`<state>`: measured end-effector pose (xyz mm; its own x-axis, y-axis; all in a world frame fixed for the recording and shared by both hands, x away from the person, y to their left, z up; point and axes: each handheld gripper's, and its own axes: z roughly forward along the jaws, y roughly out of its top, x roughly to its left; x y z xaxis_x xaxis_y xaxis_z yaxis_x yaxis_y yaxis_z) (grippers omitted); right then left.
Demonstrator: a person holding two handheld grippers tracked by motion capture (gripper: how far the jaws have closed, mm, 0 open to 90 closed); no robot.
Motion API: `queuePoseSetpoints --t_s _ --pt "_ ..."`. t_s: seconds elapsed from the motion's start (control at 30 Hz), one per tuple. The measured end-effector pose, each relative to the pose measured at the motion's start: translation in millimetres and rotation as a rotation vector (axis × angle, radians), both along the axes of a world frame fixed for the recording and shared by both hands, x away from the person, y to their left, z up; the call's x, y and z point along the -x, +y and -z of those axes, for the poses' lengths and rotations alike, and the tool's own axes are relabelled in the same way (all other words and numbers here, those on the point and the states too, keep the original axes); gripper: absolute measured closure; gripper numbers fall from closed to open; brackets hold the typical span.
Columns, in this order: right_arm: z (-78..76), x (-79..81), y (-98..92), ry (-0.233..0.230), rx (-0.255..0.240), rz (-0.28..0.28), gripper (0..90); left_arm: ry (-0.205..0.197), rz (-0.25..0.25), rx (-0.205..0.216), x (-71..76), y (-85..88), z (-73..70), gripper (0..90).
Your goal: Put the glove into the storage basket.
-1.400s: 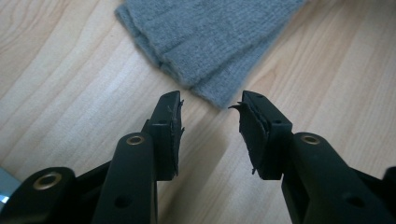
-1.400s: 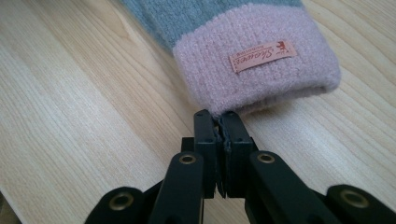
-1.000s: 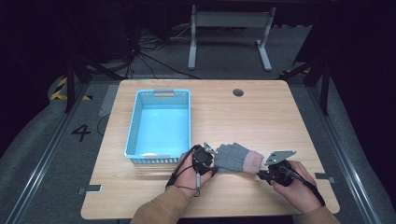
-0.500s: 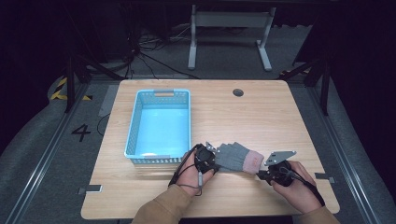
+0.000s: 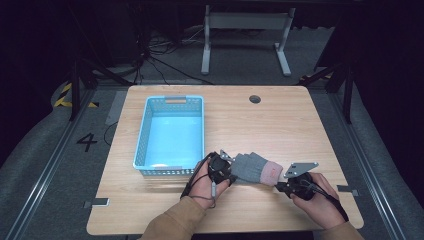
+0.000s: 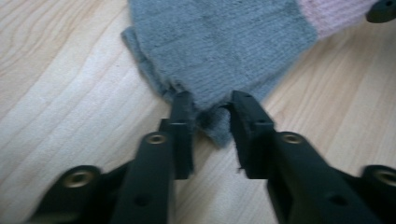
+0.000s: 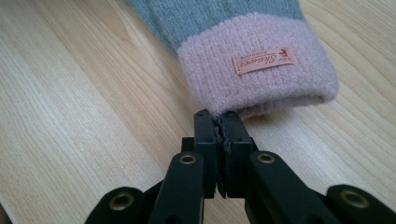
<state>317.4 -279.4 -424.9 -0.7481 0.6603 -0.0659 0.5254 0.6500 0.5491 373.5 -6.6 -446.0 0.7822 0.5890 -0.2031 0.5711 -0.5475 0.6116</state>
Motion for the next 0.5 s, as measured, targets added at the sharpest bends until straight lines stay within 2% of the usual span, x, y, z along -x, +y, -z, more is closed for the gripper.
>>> queuePoseSetpoints --t_s 0.07,0.17,0.3,0.5 --pt "-0.2 0.2 0.3 -0.002 0.0 0.0 87.4 -0.003 -0.003 -0.003 -0.2 0.2 -0.2 81.0" --pt "-0.5 0.5 0.5 -0.006 -0.002 0.001 87.5 -0.018 0.001 -0.012 1.0 -0.2 -1.7 86.3" --pt "-3.8 2.2 1.7 -0.041 0.015 0.001 88.3 -0.059 -0.001 -0.005 4.7 0.3 -7.5 87.0" --pt "-12.1 5.1 1.9 -0.126 0.052 0.005 89.1 -0.131 -0.002 0.004 11.3 1.8 -18.9 87.2"
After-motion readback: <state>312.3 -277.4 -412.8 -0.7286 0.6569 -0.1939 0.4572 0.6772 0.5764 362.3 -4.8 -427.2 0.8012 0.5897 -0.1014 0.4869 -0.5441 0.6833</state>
